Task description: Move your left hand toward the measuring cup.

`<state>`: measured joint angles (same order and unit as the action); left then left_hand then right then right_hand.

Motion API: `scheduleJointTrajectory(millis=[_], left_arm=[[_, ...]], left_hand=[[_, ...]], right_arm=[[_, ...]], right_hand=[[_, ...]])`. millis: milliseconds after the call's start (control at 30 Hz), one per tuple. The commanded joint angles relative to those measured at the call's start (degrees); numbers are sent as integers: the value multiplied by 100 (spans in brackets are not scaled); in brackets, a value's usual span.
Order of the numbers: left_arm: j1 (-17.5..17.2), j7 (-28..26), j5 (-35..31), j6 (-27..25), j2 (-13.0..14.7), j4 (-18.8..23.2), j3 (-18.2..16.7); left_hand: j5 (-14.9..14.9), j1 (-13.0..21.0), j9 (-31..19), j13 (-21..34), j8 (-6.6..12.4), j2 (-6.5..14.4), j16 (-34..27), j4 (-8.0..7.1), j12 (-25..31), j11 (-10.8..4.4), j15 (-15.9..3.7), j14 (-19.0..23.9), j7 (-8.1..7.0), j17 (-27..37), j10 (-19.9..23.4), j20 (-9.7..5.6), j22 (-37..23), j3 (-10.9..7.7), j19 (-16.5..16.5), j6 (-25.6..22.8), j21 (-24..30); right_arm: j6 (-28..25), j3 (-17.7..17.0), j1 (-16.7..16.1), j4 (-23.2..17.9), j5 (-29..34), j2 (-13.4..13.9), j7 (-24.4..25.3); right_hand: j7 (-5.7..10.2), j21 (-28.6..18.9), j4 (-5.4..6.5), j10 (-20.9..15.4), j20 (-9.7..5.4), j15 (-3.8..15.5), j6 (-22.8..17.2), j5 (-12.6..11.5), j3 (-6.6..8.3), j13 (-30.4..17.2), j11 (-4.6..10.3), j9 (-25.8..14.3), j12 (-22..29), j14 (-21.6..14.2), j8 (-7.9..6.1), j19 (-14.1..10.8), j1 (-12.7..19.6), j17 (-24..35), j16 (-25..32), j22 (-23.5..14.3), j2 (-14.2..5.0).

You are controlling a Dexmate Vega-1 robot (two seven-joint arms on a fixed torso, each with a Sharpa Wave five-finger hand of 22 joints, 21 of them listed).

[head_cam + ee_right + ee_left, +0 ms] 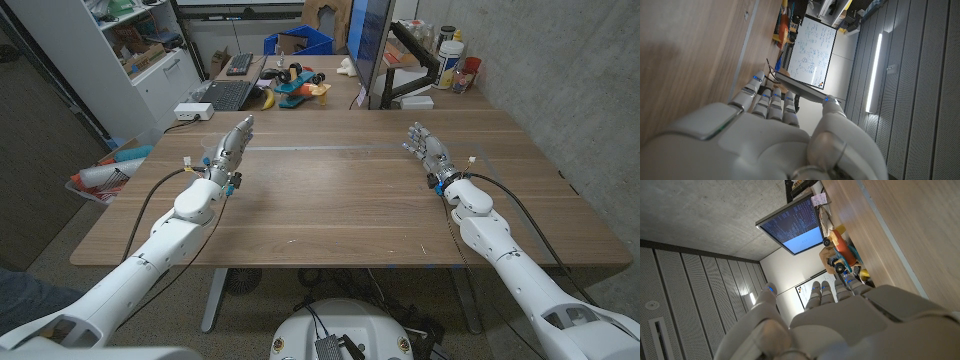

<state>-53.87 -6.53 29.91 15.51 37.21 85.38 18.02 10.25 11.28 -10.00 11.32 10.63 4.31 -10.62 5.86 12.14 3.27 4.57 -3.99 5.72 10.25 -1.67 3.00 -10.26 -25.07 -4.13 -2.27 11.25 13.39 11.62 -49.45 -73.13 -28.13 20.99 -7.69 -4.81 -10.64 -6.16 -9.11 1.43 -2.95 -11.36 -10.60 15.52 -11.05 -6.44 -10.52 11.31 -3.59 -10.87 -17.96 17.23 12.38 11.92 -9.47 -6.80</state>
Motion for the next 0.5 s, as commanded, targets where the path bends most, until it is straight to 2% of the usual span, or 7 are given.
scheduleJointTrajectory(millis=[33, 500], left_arm=[[-55, -239, -259, -40, 119, 135, -45], [-127, -365, -421, -73, 280, 277, -151]], left_hand=[[32, 77, -29, 17, 40, 14, -22, 47, 34, 25, 16, 49, 23, 8, 28, 9, -8, -23, -14, -39, 21], [29, 132, -30, 18, 43, 32, -23, 81, 39, 15, -1, 66, 9, 6, 48, 9, -8, -44, -34, -61, 14]], right_arm=[[-25, 12, 61, 65, 25, -28, -21], [50, 19, 119, 193, 69, -85, -32]], right_hand=[[25, -36, -23, -61, 7, -3, -23, -35, 4, -9, -11, -19, 19, -26, -23, -61, 46, 26, 39, -30, 5], [29, -36, -26, -64, 9, -4, -24, -35, 2, -10, -9, -19, 19, -28, -24, -61, 47, 25, 38, -30, 5]])
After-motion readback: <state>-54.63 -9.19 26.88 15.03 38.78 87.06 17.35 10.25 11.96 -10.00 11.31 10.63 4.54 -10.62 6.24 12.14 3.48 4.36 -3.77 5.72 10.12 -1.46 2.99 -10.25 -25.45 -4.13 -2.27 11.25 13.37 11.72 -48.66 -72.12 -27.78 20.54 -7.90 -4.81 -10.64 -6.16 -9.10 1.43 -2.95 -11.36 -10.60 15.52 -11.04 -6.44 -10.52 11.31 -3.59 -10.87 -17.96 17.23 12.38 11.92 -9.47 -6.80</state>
